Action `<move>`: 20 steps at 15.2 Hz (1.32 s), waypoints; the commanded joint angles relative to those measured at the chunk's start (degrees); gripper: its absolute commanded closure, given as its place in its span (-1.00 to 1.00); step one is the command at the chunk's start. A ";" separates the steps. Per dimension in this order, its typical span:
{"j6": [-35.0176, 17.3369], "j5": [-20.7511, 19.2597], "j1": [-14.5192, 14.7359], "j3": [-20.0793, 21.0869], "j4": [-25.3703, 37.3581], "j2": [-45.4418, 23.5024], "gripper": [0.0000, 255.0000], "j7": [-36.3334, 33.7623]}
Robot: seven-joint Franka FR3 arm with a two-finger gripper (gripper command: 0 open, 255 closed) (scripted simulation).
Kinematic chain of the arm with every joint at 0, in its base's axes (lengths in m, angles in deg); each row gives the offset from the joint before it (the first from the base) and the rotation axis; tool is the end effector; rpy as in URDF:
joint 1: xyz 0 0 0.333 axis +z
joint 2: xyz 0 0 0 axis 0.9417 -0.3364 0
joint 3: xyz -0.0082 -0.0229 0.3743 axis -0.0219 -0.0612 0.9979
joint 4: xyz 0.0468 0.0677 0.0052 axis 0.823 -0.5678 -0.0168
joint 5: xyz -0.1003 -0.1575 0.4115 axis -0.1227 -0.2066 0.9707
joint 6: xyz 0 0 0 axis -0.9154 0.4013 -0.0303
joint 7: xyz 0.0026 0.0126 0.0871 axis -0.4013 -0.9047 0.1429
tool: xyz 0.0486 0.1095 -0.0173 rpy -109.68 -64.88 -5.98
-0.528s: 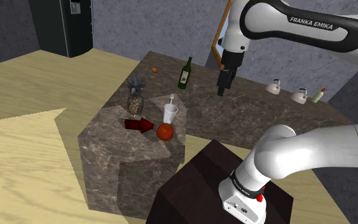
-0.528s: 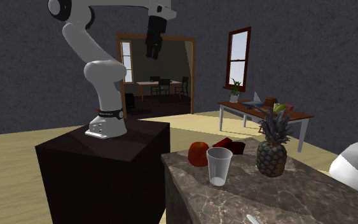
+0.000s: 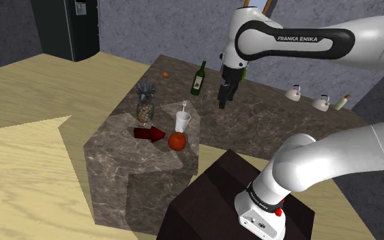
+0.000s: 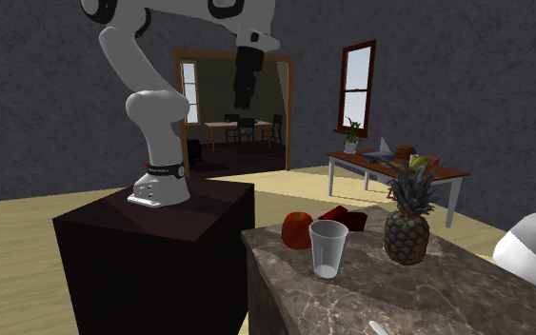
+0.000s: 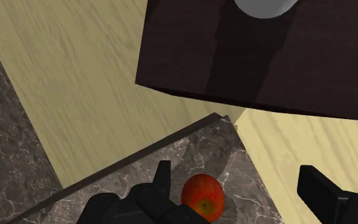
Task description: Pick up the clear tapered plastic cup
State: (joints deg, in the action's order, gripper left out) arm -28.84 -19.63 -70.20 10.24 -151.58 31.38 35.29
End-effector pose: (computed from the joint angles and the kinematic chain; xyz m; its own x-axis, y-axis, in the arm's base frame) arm 0.3668 -0.0482 0.5084 0.9755 0.1294 -0.1781 0.1426 -0.9877 0.0635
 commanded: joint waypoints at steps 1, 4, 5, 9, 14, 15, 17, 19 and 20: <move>-4.31 -0.56 -0.06 -0.41 -0.52 -3.15 -1.00 0.05; -10.69 -1.37 -0.22 -1.09 -0.77 -8.55 -1.00 0.15; -12.76 -1.62 -0.27 -1.30 -0.67 -10.48 -1.00 0.17; -20.63 -2.49 -0.48 -2.09 0.60 -18.64 -1.00 0.25; -29.27 -3.20 -0.79 -2.85 4.11 -29.55 -1.00 0.39; -30.80 -3.29 -0.86 -2.97 5.06 -31.78 -1.00 0.43; -33.64 -3.40 -1.01 -3.17 7.20 -36.26 -1.00 0.53; -36.19 -3.44 -1.20 -3.31 9.64 -40.75 -1.00 0.65; -37.35 -3.43 -1.30 -3.36 10.97 -42.99 -1.00 0.72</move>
State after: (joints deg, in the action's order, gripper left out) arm -65.09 -23.07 -71.46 6.90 -141.99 -9.41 36.01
